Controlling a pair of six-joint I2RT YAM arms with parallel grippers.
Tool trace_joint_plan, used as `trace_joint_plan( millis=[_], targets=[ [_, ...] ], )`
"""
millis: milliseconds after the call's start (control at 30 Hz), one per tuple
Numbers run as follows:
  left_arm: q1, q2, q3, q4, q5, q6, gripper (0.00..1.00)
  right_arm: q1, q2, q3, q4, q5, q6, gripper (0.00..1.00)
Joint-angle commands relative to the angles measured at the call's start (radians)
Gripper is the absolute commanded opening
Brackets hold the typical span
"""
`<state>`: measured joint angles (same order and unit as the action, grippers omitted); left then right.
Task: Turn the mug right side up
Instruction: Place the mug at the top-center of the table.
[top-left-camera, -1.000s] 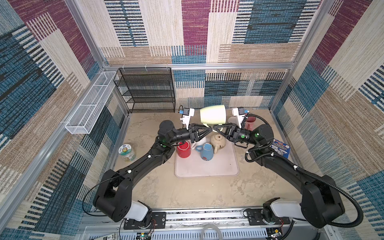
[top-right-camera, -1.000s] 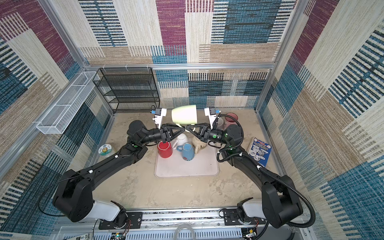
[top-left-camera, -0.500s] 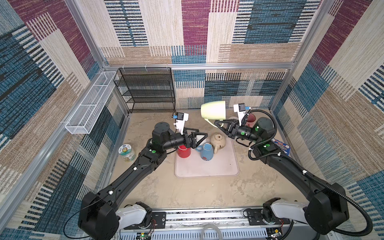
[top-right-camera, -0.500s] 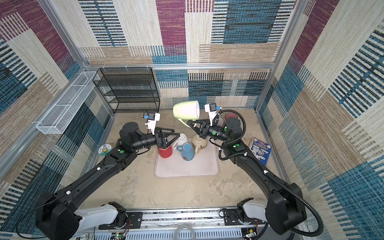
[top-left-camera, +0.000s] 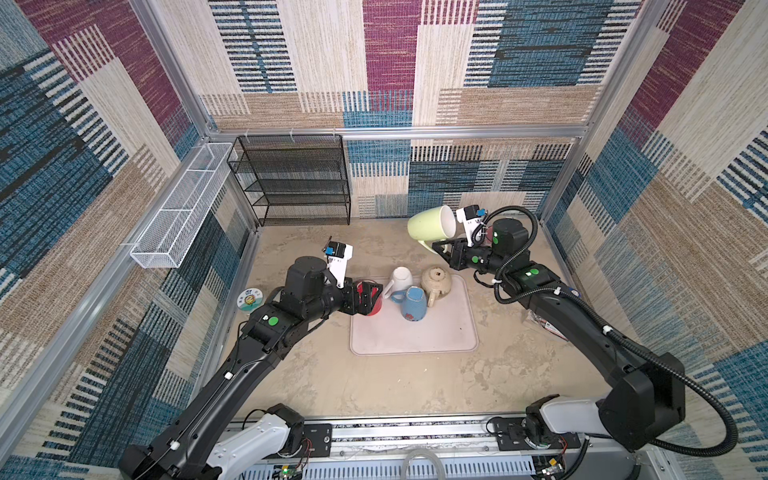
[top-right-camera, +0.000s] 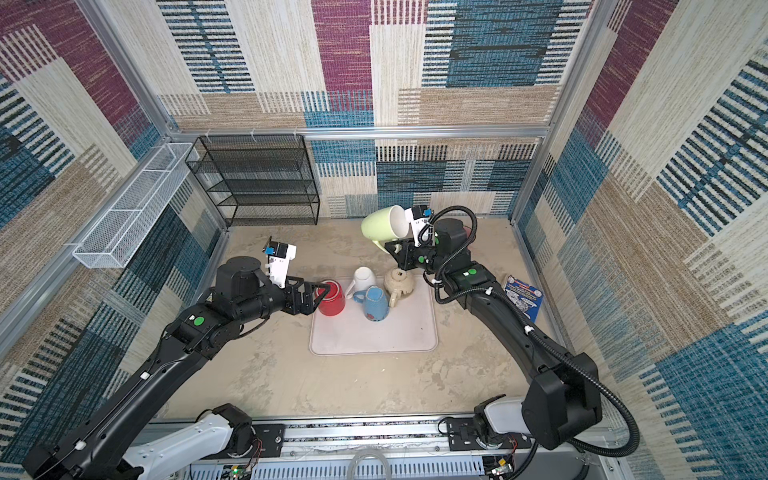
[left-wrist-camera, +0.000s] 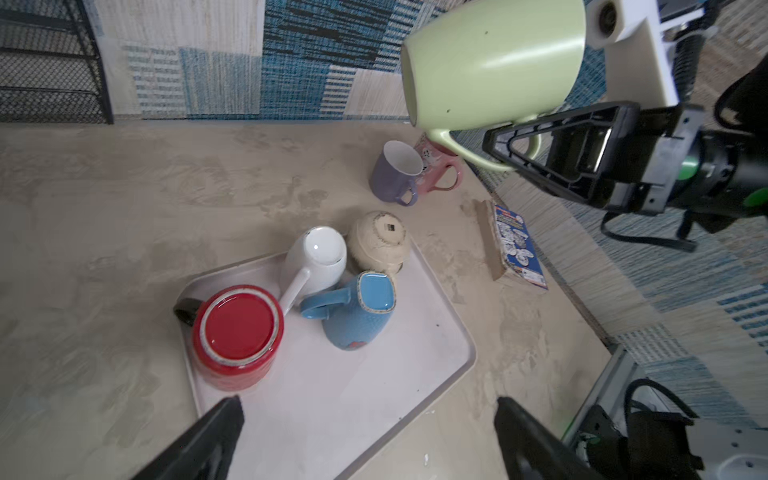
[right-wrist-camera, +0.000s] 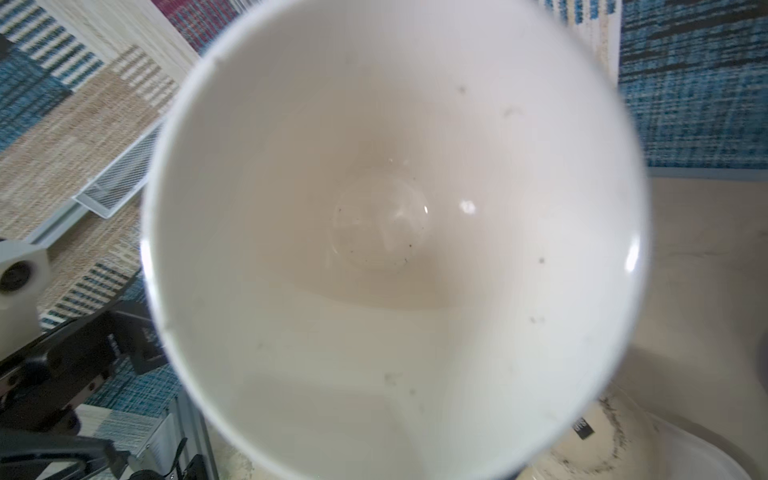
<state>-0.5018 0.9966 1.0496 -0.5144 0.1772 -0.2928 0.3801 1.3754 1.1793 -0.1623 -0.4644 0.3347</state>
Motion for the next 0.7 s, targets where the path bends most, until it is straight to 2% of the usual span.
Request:
trace_joint_plan(
  millis=[0,167,367,500,667],
  targets=[
    [0.0,-0.014,-0.017,-0.104,-0.143,0.039,1.0,0.001,0.042,0.059,-0.044,0.111,-0.073,0.0],
    [0.0,-0.026,-0.024,-0.145,-0.213,0.046,1.0,0.001,0.124,0.15,-0.135,0.219,-0.107,0.0],
    [0.0,-0.026,0.003,-0.195,-0.199,0.07,1.0,0.0,0.228,0.263,-0.221,0.333,-0.141,0.0],
    [0.0,-0.011,0.03,-0.258,-0.234,0.092,1.0,0.003,0.305,0.332,-0.259,0.391,-0.149,0.0],
    [0.0,-0.031,-0.017,-0.245,-0.255,0.109,1.0,0.004,0.409,0.446,-0.313,0.473,-0.146,0.0]
  ],
)
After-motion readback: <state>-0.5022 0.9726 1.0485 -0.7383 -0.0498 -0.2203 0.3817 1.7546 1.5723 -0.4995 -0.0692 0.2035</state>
